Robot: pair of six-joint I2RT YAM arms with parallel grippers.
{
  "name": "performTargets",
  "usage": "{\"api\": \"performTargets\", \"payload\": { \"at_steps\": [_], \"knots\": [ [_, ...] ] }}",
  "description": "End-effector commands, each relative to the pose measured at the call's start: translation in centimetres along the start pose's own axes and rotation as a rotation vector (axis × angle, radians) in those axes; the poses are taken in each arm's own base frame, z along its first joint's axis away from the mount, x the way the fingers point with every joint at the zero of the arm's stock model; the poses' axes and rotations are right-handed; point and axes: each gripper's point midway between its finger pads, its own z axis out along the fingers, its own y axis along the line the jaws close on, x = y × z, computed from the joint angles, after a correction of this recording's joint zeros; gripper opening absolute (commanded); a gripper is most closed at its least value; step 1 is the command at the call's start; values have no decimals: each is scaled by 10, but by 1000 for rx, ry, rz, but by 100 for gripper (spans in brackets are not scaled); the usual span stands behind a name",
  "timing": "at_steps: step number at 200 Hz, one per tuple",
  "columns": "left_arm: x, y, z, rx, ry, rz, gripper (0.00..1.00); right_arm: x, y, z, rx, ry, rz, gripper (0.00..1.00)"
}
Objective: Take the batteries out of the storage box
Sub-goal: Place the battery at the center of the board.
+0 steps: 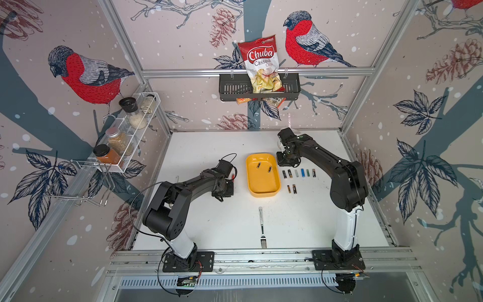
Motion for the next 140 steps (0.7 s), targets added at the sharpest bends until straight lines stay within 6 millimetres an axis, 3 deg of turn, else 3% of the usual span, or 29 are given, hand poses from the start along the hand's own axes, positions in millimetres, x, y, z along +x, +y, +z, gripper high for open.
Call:
{"api": "performTargets", "payload": {
  "at_steps": [1,72,140],
  "knots": [
    [-4,2,-4,-8,-11,0,29,2,0,-1,13,7,-2,32],
    [-11,-1,-14,-2,-34,-2,30,-4,6,-7,6,-5,-8,32],
    [-25,2,-30,16,-65,-14,31,-21,47,-2,-22,-18,-58,32]
  ]
}}
